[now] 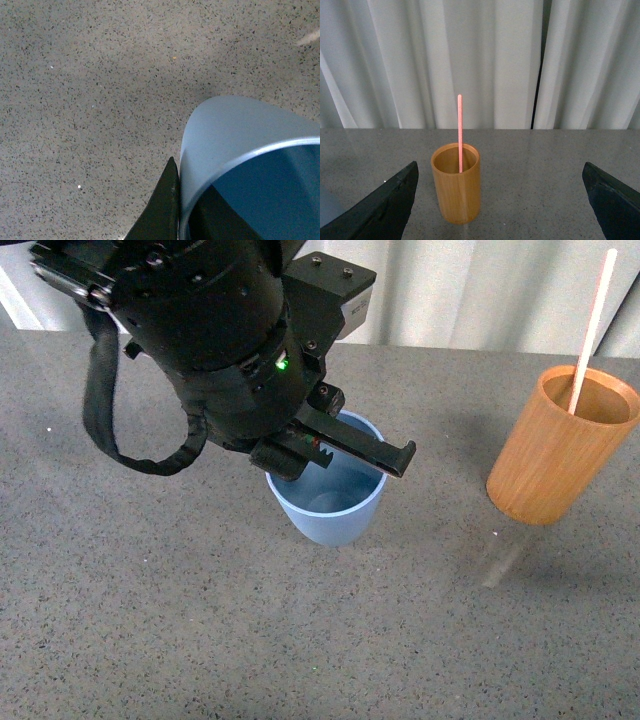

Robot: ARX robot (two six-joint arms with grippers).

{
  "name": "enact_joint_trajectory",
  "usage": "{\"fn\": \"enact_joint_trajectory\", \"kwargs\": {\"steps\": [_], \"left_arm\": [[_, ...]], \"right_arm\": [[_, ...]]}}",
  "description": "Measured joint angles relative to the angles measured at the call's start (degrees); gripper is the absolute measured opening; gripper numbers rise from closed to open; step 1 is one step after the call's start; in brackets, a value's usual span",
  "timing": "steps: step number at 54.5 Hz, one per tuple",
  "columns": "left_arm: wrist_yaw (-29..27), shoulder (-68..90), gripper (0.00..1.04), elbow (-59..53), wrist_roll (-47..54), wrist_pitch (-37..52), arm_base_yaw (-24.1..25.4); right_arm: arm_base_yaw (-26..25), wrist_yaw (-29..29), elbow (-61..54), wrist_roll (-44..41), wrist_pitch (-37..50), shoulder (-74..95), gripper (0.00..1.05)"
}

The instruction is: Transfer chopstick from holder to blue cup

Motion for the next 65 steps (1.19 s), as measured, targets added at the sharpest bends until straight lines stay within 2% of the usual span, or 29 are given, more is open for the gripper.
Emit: {"fn": "enact_joint_trajectory", "kwargs": {"steps": [30, 47, 60, 65], "left_arm": [[-1.09, 6.84, 0.04, 3.91, -1.44, 0.85, -1.99], [-1.66, 6.67, 0.65, 4.87, -1.84, 0.59, -1.09], [-1.42, 4.68, 0.98, 4.87, -1.81, 0.55, 0.74], [-1.36, 2.14, 0.98, 4.33, -1.81, 1.25, 2.08]], "right_arm": [[0.00, 0.00, 0.00, 0.00, 0.00, 0.00, 0.95], [0.00, 0.00, 0.00, 0.00, 0.00, 0.00, 0.95], [0.00, 0.00, 0.00, 0.00, 0.00, 0.00, 0.95], [0.00, 0.00, 0.00, 0.00, 0.00, 0.00, 0.95]]}}
